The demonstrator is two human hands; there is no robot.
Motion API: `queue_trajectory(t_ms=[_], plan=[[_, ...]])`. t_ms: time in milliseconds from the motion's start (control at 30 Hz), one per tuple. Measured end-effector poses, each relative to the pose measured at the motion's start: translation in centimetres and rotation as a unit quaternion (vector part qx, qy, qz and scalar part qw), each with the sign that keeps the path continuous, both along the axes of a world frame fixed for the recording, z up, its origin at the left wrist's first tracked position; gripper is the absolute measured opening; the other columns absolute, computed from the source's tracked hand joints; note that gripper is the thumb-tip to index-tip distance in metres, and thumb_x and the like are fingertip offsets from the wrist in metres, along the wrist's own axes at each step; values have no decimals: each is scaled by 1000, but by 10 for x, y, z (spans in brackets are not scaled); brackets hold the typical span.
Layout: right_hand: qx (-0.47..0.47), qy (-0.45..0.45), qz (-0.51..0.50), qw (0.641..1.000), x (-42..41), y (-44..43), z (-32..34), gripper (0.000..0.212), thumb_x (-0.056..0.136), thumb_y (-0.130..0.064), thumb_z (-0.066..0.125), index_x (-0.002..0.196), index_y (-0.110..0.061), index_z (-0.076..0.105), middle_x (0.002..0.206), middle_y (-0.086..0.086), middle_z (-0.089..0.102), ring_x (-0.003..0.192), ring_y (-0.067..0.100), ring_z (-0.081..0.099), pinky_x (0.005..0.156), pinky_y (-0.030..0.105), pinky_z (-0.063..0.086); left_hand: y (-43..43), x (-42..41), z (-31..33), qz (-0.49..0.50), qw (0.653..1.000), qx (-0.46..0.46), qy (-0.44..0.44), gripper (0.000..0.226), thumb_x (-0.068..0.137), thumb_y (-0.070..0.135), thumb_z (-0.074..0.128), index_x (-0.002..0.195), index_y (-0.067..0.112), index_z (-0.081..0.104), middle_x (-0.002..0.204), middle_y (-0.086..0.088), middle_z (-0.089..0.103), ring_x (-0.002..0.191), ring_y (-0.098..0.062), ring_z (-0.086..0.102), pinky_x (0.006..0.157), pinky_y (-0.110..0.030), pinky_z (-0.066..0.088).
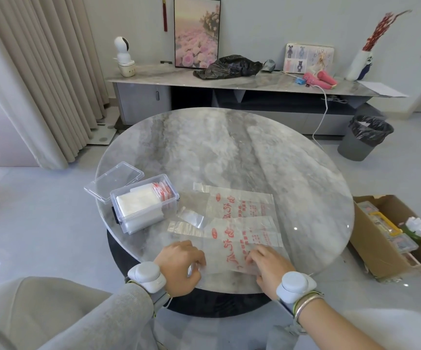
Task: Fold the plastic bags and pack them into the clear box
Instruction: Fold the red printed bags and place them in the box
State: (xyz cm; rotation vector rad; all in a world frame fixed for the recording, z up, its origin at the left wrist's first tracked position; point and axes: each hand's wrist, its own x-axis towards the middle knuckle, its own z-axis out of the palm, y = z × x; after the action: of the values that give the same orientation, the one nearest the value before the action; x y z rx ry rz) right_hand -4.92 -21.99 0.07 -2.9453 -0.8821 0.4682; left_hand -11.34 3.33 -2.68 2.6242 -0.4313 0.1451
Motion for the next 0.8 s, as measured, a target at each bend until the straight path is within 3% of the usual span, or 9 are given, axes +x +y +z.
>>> queue_trajectory(t_ms=[100, 167, 267, 400, 567, 667, 733, 800], plan=[[0, 0, 1, 1000, 0, -1, -1, 41, 87, -4, 49, 123, -23, 49, 134, -8, 38, 125, 15, 38, 89, 30, 47, 6, 4, -3, 64, 997, 1, -47, 35, 78, 29, 36, 90, 26, 69, 84, 13, 64, 82, -10, 56, 70, -29, 50], [1, -4, 0, 1000, 1, 1, -3, 41, 86, -4, 48, 122, -23, 49, 134, -8, 37, 126, 14, 37, 86, 30, 48, 18, 11, -5, 145, 988, 3, -49, 42, 80, 26, 32, 101, 26, 68, 101, 10, 64, 96, -13, 56, 77, -32, 50], [5, -3, -2, 1000, 1, 3, -6, 40, 87, -5, 47, 122, -24, 48, 135, -10, 36, 129, 12, 34, 85, 30, 49, 42, 19, -8, 247, 968, 34, 1, 41, 82, 14, 45, 118, 24, 62, 123, 7, 57, 114, -18, 49, 88, -33, 45], [7, -12, 4, 1000, 2, 6, -7, 39, 88, -7, 47, 123, -25, 47, 135, -10, 36, 127, 10, 36, 83, 28, 49, 61, 23, -16, 304, 951, 53, 26, 46, 77, 6, 54, 120, 17, 63, 126, 0, 58, 116, -26, 49, 95, -38, 42], [18, -26, 19, 999, 0, 9, -7, 35, 91, -11, 46, 124, -25, 48, 135, -11, 37, 125, 10, 37, 83, 26, 47, 58, 30, -17, 273, 959, 59, 38, 45, 87, 14, 53, 131, 18, 58, 145, -3, 46, 133, -27, 41, 107, -44, 35], [34, -41, 29, 998, -2, 11, -4, 27, 96, -22, 44, 123, -25, 50, 133, -14, 40, 124, 8, 38, 77, 21, 42, 38, 30, -3, 186, 982, 15, 11, 44, 96, 46, 38, 130, 26, 57, 142, 6, 49, 128, -19, 48, 108, -40, 37], [55, -44, 29, 997, -2, 13, -4, 22, 97, -29, 45, 118, -27, 53, 129, -15, 46, 119, 7, 43, 77, 20, 41, 16, 22, 10, 83, 996, -9, 37, 58, 89, 69, 32, 127, 33, 57, 133, 14, 56, 122, -9, 50, 108, -34, 36], [76, -43, 20, 996, 0, 14, -4, 19, 97, -35, 47, 113, -29, 56, 123, -17, 51, 114, 6, 47, 80, 21, 42, -2, 13, 13, 8, 996, 23, 88, 67, 78, 81, 39, 125, 36, 57, 125, 17, 59, 118, -3, 50, 107, -28, 33]])
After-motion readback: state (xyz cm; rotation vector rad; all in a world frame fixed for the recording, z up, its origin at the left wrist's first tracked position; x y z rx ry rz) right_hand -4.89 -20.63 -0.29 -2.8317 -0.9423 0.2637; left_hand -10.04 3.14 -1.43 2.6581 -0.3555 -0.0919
